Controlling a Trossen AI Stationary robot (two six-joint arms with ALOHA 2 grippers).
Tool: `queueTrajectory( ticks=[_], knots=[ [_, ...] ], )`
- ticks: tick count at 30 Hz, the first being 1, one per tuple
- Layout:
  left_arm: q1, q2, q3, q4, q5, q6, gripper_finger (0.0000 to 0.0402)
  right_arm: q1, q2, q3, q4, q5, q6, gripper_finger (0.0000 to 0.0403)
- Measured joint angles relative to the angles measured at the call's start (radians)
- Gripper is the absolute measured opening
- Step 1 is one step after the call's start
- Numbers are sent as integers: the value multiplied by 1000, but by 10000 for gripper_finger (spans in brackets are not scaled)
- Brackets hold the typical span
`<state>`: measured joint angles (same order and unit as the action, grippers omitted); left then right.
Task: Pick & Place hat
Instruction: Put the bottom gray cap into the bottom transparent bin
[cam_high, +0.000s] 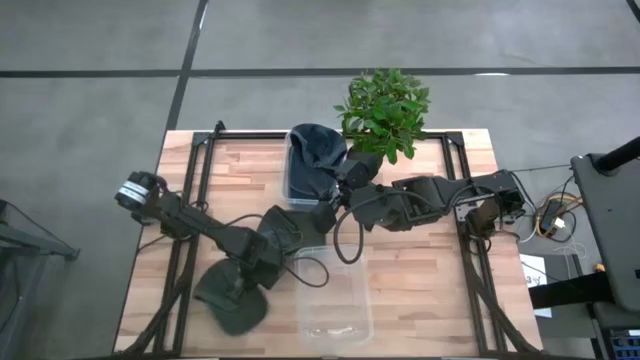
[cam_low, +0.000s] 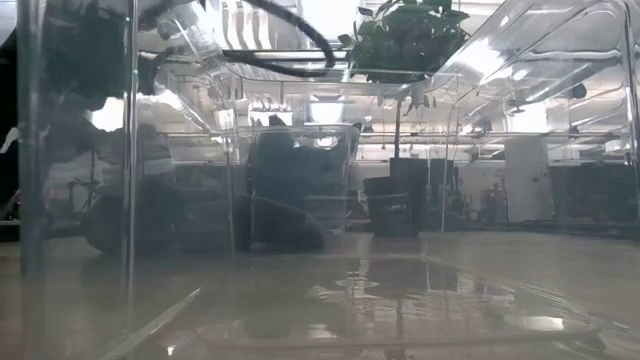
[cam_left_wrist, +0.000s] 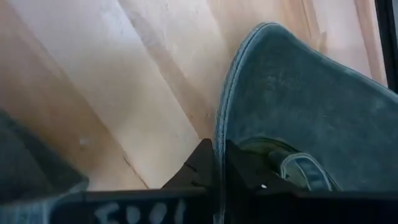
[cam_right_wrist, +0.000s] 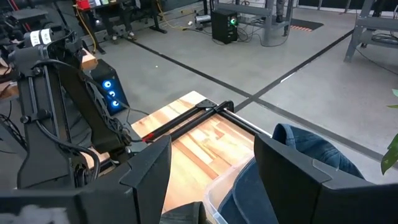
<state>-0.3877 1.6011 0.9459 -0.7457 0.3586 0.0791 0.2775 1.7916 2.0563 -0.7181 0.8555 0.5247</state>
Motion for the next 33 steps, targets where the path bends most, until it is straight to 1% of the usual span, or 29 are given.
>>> queueTrajectory(
  ticks=[3,6,9,12,17,21,25,31,33],
  knots=[
    [6,-23,0,-64,28,-19,8,0,0,0,0,0,0,224],
    [4,-69,4,-166,30,-14,7,0,0,0,0,0,0,224],
    [5,-132,15,-229,25,-18,7,-1,0,0,0,0,0,224],
    [8,-207,49,-287,19,-46,7,-1,0,0,4,1,0,224],
    [24,-336,138,-405,-39,-122,7,0,-4,0,63,9,-43,224],
    [52,-427,223,-508,-118,-181,7,0,-11,16,117,11,-115,224],
    [87,-504,286,-550,-204,-259,7,-1,-11,52,159,11,-195,224],
    [144,-592,390,-556,-322,-372,7,1,-12,106,258,11,-298,224],
    [156,-616,438,-555,-383,-405,7,1,-12,127,280,10,-327,224]
  ],
)
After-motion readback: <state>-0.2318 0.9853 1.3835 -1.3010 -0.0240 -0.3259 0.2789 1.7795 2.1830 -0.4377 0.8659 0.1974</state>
